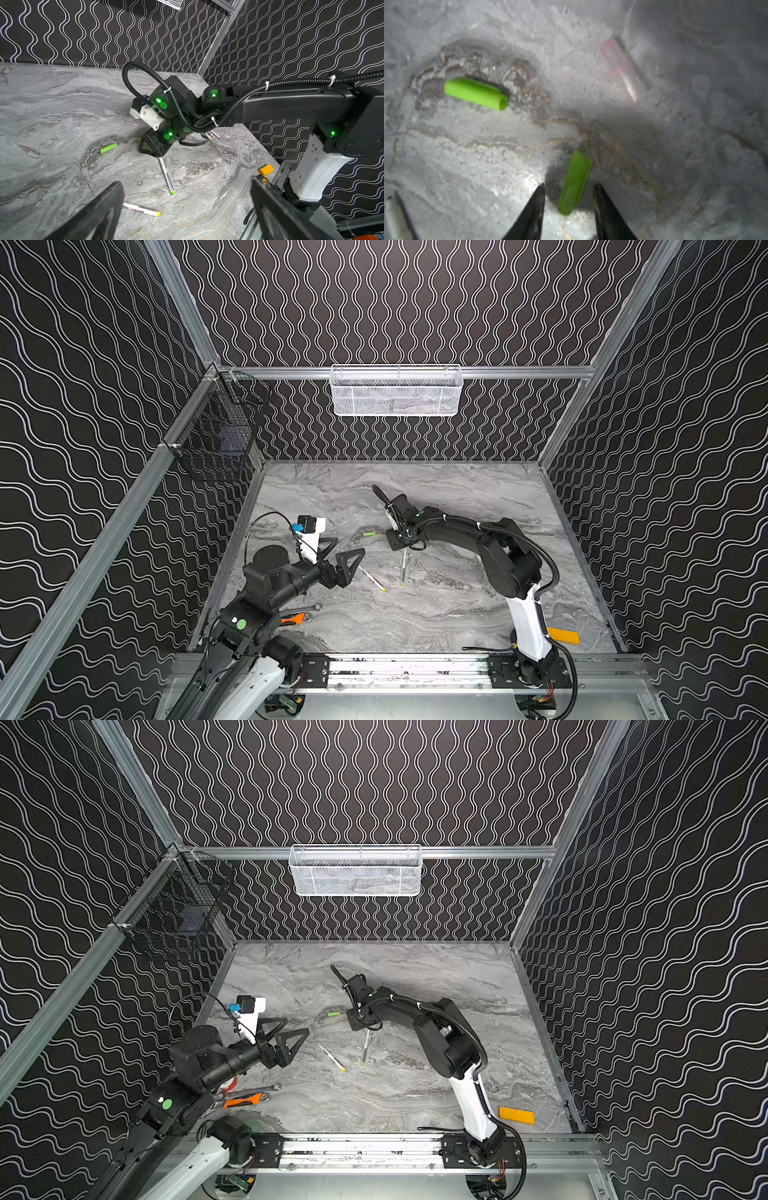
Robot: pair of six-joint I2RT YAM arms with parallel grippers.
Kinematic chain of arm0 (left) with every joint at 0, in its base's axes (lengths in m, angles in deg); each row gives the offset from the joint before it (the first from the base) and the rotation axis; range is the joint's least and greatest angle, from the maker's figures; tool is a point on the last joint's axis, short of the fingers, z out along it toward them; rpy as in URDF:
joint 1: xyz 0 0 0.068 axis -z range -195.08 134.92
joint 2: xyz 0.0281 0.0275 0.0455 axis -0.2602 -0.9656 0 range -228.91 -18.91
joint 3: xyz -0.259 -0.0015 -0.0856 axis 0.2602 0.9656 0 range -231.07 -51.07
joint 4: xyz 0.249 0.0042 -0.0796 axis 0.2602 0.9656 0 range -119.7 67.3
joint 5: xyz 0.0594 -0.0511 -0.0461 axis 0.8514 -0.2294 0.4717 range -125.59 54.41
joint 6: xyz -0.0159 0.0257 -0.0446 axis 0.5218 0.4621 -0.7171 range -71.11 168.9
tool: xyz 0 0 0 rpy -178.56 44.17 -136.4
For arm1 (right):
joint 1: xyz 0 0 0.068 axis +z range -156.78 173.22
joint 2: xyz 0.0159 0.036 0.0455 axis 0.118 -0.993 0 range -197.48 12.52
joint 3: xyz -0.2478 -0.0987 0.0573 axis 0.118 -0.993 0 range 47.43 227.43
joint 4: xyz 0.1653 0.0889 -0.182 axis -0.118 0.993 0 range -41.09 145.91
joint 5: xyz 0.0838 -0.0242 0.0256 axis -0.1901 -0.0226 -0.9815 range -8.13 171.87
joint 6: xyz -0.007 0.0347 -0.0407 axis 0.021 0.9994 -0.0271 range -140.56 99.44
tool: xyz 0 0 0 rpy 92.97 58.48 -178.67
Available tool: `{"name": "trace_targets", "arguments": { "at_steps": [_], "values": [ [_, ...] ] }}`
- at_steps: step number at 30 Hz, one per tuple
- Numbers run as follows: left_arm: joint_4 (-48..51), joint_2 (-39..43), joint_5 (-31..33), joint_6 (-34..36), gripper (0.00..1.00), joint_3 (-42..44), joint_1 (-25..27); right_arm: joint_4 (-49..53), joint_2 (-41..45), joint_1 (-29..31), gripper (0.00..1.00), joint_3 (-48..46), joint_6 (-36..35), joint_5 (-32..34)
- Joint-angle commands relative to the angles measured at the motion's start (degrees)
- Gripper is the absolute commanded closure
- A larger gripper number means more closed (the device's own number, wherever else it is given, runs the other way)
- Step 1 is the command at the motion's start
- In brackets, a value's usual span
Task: Insert the pens into the pen caps
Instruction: 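Lift the green cap upright with the right gripper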
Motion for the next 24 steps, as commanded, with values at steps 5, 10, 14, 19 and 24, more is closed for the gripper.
{"name": "trace_targets", "arguments": {
  "at_steps": [5, 10, 14, 19, 24],
  "values": [
    [-0.11, 0.71, 0.57, 0.72, 0.01, -0.24, -0.1, 6.58, -2.42, 0.02, 0.79, 2.54, 0.18, 2.03],
    [-0.37, 0.58, 0.27, 0.48, 0.01, -0.07, -0.09, 5.55, -0.12, 0.02, 0.88, 1.19, -0.68, 1.2],
    [-0.7, 0.5, 0.26, 0.11, 0.01, 0.2, -0.13, 1.09, 5.49, 0.01, 0.9, -2.72, -2.92, -1.29],
    [-2.33, -0.5, -0.41, -0.96, 0.01, 0.87, -0.14, -11.98, 18.9, 0.17, 0.9, -13.93, -6.97, -11.82],
    [-5.65, -2.41, -2.93, -2.25, 0.02, 1.67, -0.12, -27.11, 31.58, 1.16, 0.9, -27.59, -10.2, -24.2]
  ]
}}
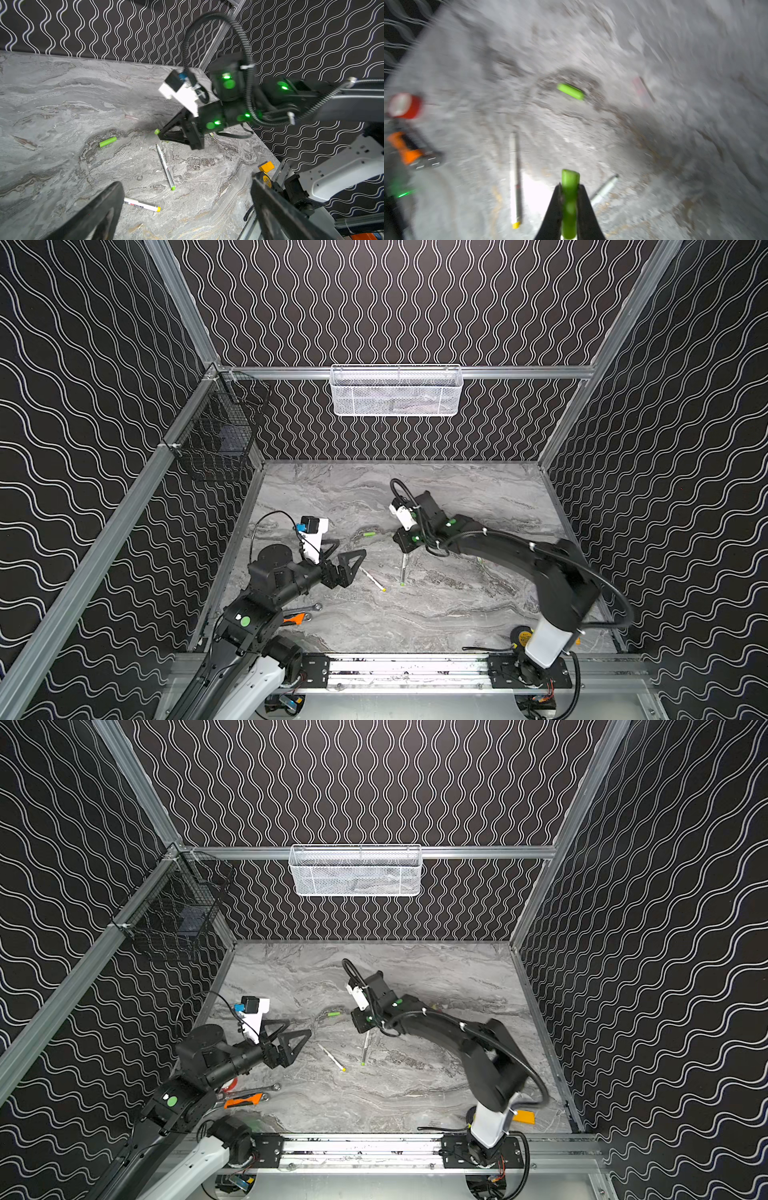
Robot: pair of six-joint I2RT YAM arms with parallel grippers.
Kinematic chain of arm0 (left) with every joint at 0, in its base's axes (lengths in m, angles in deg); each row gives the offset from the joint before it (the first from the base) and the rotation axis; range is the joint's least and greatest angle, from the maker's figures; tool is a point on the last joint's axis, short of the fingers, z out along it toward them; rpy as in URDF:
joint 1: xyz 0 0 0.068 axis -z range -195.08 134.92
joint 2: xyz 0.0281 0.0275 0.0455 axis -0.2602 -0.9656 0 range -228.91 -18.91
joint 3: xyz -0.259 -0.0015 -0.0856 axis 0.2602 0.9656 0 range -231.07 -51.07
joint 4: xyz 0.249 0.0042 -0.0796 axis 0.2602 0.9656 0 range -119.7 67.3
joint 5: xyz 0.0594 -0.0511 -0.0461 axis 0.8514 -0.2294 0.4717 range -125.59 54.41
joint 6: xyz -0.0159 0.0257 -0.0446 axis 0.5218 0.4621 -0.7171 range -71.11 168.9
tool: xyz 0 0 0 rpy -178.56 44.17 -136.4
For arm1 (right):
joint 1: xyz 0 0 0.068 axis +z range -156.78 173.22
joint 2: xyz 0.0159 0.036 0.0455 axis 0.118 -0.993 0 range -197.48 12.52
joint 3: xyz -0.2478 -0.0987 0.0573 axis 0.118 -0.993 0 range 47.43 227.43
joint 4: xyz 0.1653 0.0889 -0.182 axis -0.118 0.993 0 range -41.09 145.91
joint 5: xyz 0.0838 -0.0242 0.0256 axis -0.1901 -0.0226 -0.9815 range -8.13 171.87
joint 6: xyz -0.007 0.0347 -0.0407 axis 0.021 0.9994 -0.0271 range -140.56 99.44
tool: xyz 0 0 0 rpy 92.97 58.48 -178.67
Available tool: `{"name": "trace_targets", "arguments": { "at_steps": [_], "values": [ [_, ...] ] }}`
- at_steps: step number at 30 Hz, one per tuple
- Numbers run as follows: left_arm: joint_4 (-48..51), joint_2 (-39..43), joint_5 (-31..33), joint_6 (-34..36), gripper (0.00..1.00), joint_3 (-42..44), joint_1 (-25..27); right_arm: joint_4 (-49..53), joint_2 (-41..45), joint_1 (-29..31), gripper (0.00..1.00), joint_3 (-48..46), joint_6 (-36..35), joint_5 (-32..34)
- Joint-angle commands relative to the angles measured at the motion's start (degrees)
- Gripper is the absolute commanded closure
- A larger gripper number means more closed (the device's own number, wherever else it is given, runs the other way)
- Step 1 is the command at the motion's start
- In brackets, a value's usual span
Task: Insert the pens into the pen caps
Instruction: 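Lift the green cap upright with the right gripper, then carry the green cap into the left gripper while the left gripper reaches toward it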
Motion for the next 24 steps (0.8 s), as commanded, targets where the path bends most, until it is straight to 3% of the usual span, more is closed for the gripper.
{"name": "trace_targets", "arguments": {
  "at_steps": [1, 8, 14, 19, 24],
  "values": [
    [-5.06, -1.29, -2.63, -1.4, 0.01, 0.42, -0.13, -13.82, 5.66, 0.7, 0.9, -5.95, -3.36, -11.22],
    [-9.37, -4.26, -9.31, -2.7, 0.04, 1.23, -0.18, -22.11, 13.72, 4.27, 0.9, -12.98, -6.02, -18.02],
    [-11.52, -5.34, -14.54, -4.1, 0.07, 1.92, -0.19, -26.77, 17.55, 7.13, 0.9, -14.12, -6.9, -18.97],
    [-12.28, -6.4, -18.32, -4.73, 0.18, 1.61, -0.16, -26.39, 19.34, 8.97, 0.9, -13.29, -9.23, -18.06],
    [-12.71, -7.38, -20.08, -5.28, 0.38, 1.45, -0.19, -24.87, 19.99, 10.5, 0.9, -12.45, -11.0, -15.94]
  ]
}}
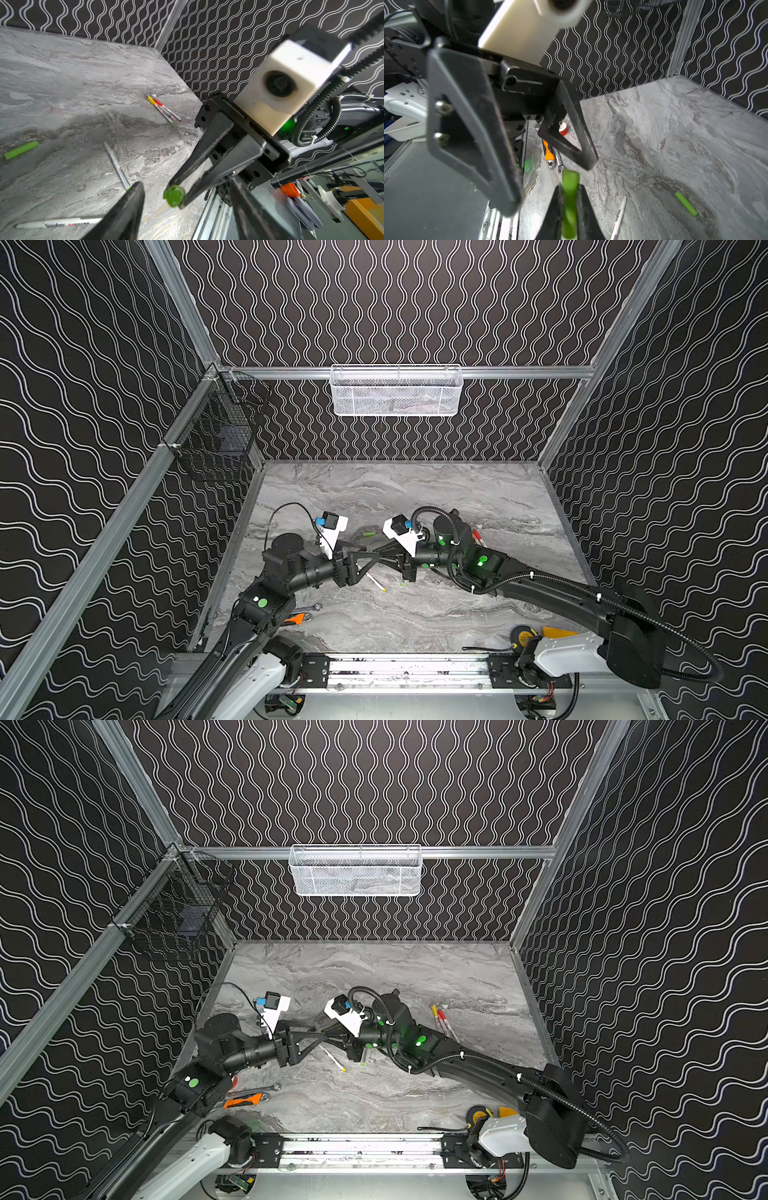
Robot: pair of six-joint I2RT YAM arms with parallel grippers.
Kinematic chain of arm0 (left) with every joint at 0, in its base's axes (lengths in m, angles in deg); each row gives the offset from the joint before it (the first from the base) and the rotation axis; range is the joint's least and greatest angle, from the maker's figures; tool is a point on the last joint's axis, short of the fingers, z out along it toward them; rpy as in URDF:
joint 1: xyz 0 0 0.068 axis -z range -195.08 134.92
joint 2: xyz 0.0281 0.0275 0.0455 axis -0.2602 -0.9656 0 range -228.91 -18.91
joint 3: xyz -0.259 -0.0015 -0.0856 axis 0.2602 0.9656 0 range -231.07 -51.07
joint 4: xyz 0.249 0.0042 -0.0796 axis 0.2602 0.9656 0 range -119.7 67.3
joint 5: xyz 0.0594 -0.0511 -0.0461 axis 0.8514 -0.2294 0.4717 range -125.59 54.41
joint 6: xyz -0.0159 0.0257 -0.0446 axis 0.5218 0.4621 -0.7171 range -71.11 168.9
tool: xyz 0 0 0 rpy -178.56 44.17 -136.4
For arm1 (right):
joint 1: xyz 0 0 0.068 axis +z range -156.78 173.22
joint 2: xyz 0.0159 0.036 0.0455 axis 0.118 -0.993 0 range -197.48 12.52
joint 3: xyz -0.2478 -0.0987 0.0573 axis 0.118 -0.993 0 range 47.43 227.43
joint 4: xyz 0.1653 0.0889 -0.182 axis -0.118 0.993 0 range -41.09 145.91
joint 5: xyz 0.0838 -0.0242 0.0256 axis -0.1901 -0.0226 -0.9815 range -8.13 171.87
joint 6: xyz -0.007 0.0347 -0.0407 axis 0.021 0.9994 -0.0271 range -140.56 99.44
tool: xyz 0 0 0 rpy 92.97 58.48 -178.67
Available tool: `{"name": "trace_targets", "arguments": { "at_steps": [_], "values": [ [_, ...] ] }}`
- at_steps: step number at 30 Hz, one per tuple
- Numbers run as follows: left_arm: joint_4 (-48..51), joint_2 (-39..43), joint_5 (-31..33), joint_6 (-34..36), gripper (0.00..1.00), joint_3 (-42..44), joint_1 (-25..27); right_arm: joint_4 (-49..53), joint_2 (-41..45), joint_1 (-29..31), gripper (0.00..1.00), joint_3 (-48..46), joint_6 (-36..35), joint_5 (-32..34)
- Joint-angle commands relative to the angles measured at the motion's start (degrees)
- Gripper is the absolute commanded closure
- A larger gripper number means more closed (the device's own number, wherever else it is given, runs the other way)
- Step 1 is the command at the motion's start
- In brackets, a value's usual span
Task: Insert the pens into the pen caps
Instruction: 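Carry the green cap into the left gripper while the left gripper reaches toward it, then close the left gripper on the green cap while the right gripper releases and withdraws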
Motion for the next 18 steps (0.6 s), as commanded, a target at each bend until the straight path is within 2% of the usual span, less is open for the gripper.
{"name": "trace_targets", "arguments": {
  "at_steps": [1, 7, 18],
  "values": [
    [-2.84, -0.59, -2.59, -0.95, 0.41, -0.29, -0.13, -1.37, 0.68, 0.79, 0.9, 0.6, -2.36, 1.23],
    [-4.18, -0.89, -4.39, -1.73, 0.62, 0.1, -0.19, -1.36, 1.03, 2.05, 0.9, 0.63, -3.62, 2.74],
    [-8.54, -0.35, -7.66, -4.46, 0.88, 1.15, -1.42, -2.06, 0.86, 2.52, 0.91, 0.6, -3.93, 2.78]
  ]
}}
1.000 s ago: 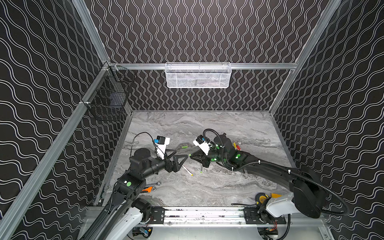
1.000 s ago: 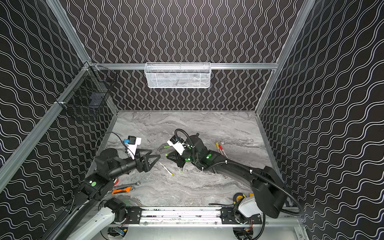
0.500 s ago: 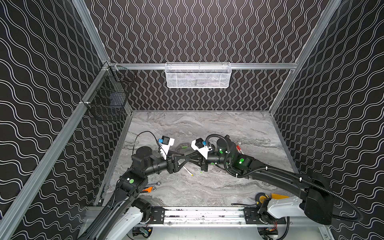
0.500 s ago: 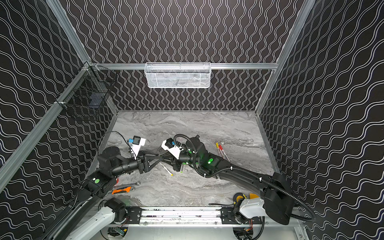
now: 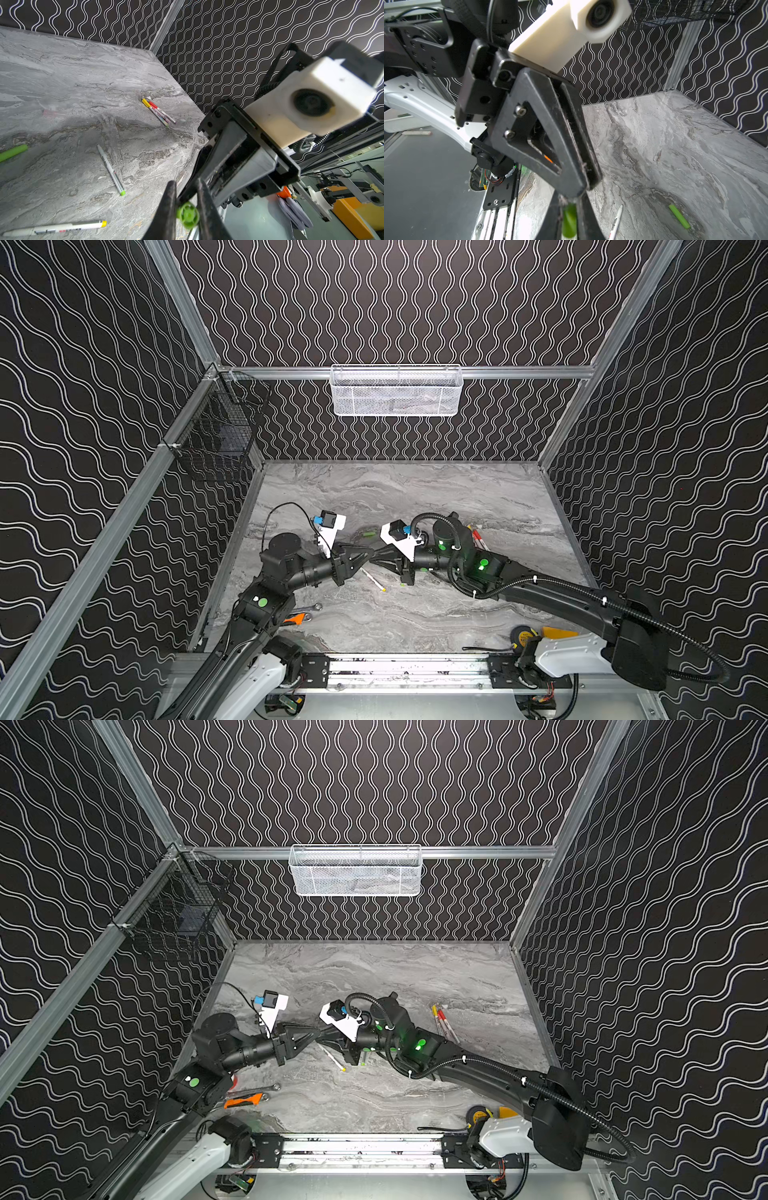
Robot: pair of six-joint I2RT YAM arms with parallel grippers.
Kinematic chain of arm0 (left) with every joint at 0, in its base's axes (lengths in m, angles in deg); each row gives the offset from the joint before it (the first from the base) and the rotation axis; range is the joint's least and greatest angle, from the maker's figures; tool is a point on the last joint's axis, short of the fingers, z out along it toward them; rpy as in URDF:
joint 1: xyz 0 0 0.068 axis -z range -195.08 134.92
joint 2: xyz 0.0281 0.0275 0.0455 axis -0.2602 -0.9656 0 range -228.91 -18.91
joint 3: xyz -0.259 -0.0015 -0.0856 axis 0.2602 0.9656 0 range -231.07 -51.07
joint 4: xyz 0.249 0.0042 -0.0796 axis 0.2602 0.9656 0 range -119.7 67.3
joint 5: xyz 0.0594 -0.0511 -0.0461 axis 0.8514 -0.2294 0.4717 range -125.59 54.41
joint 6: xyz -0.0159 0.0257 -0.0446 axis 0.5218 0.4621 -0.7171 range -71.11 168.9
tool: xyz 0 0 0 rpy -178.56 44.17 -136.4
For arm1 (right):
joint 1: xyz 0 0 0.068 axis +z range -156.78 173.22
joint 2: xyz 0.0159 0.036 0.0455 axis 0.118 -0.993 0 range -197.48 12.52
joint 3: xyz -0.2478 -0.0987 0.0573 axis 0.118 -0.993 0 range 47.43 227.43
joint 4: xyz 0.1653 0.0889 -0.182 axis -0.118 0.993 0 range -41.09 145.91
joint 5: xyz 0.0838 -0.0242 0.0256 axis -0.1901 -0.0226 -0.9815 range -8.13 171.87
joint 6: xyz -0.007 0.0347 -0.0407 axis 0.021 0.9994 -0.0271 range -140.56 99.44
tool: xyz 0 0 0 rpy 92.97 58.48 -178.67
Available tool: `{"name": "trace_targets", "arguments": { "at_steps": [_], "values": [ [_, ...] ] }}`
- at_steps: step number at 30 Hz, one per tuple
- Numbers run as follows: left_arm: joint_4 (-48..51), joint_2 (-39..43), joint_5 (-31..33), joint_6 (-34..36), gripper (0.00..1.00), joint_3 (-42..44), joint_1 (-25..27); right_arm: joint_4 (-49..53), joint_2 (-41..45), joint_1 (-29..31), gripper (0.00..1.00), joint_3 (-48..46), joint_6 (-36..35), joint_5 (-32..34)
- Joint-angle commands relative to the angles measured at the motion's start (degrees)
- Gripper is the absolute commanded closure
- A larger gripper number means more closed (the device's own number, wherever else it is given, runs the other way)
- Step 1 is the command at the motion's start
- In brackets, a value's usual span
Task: Insert the pens into the pen caps
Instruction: 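Close the left gripper on the green cap while the right gripper releases and withdraws, then move the right gripper to a green-tipped white pen and grasp it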
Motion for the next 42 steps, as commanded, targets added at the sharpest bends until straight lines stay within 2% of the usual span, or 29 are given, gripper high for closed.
{"name": "trace_targets", "arguments": {
  "at_steps": [1, 5, 11, 14, 21, 26, 28, 31, 34, 37, 42],
  "values": [
    [-5.61, -0.16, -5.2, -2.06, 0.9, 0.19, -0.06, -2.21, 0.02, 0.26, 0.91, 0.41, -0.97, 0.0],
    [-6.1, 0.0, -5.88, -2.24, 1.0, 0.3, -0.23, -2.61, -0.06, 0.33, 0.91, 0.37, -0.72, 0.13],
    [-5.15, 0.26, -5.36, -1.61, 1.0, 0.11, -0.42, -2.76, -1.03, 0.35, 0.89, 0.58, -0.44, 0.8],
    [-3.43, 0.27, -4.45, -0.32, 1.0, -0.23, -0.72, -2.7, -1.25, 0.29, 0.86, 0.2, 0.12, 1.58],
    [5.9, -1.27, 2.48, 4.69, 1.0, -2.92, -1.67, 0.79, -0.4, -0.14, 0.63, -0.57, 2.63, 5.19],
    [13.43, -4.19, 10.08, 8.3, 1.0, -5.61, -2.57, 2.51, 1.86, -2.99, 0.44, -4.17, 8.12, 8.07],
    [16.46, -5.55, 12.99, 9.97, 1.0, -6.99, -2.76, 4.92, 1.5, -4.5, 0.43, -4.72, 11.38, 10.42],
    [19.98, -6.76, 16.54, 11.93, 1.0, -8.53, -3.07, 12.29, -2.12, -6.66, 0.41, -2.81, 16.59, 14.07],
    [21.42, -6.88, 17.85, 13.41, 1.0, -9.38, -3.22, 22.66, -8.91, -7.07, 0.41, 2.08, 22.97, 21.03],
    [22.51, -6.49, 19.05, 14.58, 1.0, -10.02, -3.23, 31.64, -16.49, -7.02, 0.42, 8.1, 28.27, 24.81],
    [23.47, -5.48, 19.8, 15.36, 1.0, -10.1, -3.38, 34.84, -24.14, -6.86, 0.43, 12.21, 33.65, 27.1]
  ]
}}
